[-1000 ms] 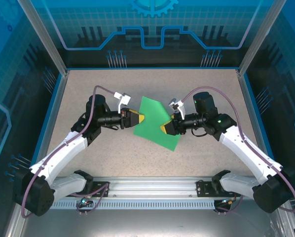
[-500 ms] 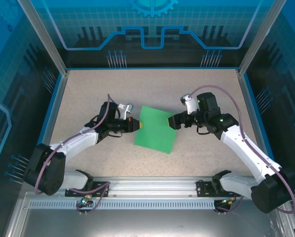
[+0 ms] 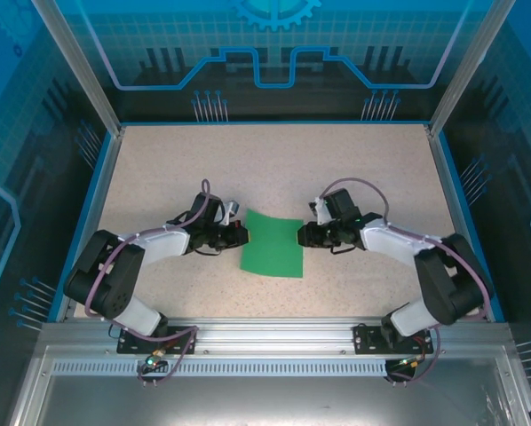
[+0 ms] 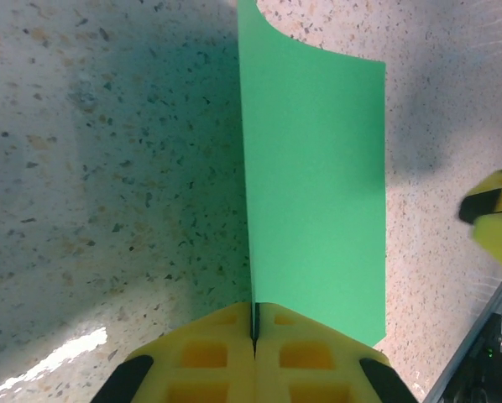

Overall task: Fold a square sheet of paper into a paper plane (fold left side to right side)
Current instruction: First fold in half a square sheet of paper at the center of the table.

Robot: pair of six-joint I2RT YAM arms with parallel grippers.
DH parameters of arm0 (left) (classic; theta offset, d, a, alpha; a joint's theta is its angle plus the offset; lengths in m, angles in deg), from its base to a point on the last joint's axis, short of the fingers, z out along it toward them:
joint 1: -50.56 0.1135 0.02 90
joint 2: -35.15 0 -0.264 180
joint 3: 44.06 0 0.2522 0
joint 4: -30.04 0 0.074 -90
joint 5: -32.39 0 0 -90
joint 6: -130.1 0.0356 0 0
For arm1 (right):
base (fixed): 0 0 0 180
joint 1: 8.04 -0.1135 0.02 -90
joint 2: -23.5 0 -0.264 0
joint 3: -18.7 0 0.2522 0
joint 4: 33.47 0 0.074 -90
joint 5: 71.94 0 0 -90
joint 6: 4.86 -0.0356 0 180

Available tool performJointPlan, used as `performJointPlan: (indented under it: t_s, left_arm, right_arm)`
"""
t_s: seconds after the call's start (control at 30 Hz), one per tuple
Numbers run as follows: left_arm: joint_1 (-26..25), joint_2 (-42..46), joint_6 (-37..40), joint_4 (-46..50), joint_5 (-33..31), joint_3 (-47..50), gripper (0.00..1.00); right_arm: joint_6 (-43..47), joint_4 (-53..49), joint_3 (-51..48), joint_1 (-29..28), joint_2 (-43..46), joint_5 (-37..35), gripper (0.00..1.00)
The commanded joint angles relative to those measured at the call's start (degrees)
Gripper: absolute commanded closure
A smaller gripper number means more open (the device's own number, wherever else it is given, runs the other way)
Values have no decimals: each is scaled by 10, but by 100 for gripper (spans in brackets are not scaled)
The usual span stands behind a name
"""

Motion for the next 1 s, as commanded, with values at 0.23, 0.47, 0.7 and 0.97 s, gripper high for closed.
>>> performJointPlan:
  t_s: [0.23,0.47,0.7,0.97]
  left_arm:
    - [0,39,-15,-1,44,-9,84]
    - [-21,38,-71,-76,101,-19,56]
    - [-64,-23,-79,-89,103,-65,46]
    - [-83,-87,-88,-99,92,-95,53]
  right_arm:
    - [-27,-14,44,-25,-113,-31,74]
    - [-20,-37,43,-26,-128,-51,74]
    - [-20,-5,29,-25,-99,-33,73]
    - [-26,37,0,-1,-5,1,61]
